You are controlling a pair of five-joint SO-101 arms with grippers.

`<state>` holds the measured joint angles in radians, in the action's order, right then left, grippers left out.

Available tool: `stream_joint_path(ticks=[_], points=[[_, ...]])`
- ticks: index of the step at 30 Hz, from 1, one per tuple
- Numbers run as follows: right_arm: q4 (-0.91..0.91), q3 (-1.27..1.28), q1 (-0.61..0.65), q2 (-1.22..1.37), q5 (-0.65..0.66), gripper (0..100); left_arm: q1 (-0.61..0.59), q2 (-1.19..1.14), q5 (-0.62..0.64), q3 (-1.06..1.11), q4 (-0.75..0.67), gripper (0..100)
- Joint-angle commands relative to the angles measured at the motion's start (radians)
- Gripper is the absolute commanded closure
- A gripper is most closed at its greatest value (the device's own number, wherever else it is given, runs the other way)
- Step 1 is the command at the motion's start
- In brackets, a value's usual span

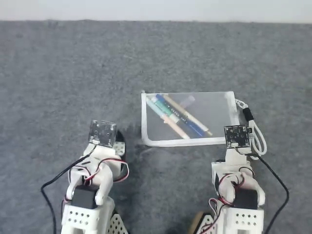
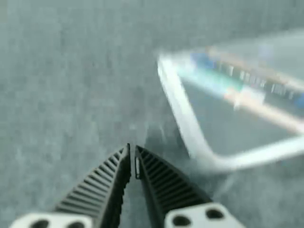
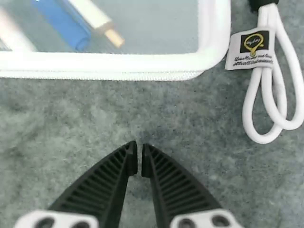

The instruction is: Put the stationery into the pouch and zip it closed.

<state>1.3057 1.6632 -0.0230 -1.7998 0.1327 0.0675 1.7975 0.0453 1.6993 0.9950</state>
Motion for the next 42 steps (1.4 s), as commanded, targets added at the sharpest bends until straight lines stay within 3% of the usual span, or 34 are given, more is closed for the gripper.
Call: stream_joint_path(ticks=[1, 11, 15, 42], points=[[0.007, 0.020, 0.004, -0.019, 0.008, 99.0, 0.003, 0.008, -0.011, -0.013, 0.112, 99], [0.007, 0.020, 0.004, -0.019, 0.008, 99.0, -0.002, 0.009, -0.006, -0.013, 0.152, 99], [0.005, 0.020, 0.004, -0.019, 0.008, 99.0, 0.006, 0.009, -0.006, -0.013, 0.259, 99], [0.005, 0.020, 0.004, -0.019, 0.009, 99.0, 0.006, 0.015, -0.006, -0.013, 0.264, 99]])
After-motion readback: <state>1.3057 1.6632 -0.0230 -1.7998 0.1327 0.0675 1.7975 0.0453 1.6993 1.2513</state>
